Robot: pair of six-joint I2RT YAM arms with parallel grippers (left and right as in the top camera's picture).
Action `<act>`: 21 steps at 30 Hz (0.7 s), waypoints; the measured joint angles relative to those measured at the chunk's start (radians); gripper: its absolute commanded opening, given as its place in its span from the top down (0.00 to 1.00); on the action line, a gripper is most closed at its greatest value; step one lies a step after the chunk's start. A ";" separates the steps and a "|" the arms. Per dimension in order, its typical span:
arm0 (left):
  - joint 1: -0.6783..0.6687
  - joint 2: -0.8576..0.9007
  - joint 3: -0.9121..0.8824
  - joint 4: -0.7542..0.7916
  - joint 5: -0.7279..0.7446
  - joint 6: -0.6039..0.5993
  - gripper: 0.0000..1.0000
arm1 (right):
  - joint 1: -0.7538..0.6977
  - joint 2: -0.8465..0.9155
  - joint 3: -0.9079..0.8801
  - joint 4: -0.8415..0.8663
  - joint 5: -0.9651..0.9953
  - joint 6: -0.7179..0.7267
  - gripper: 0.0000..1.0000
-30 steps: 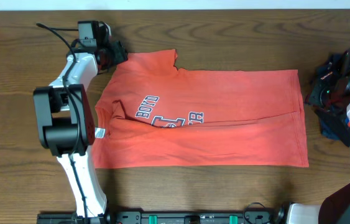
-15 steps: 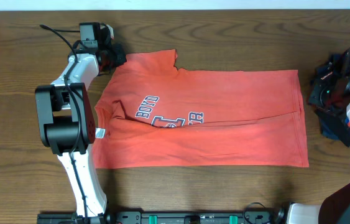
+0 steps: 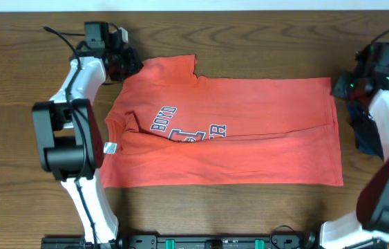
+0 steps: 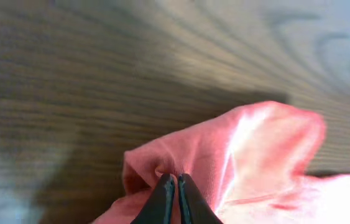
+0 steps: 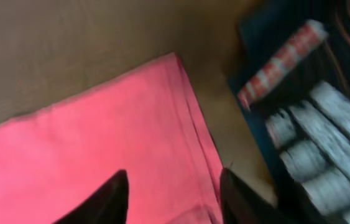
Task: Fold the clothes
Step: 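Grasp the far corners of the red t-shirt with both grippers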
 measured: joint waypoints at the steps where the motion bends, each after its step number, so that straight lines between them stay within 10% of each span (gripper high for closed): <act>1: 0.001 -0.014 0.002 -0.011 0.002 0.000 0.94 | 0.005 0.033 0.000 0.044 0.000 -0.003 0.51; 21: 0.003 -0.041 0.009 -0.105 0.002 0.000 0.94 | 0.025 0.333 -0.005 0.465 0.001 0.016 0.56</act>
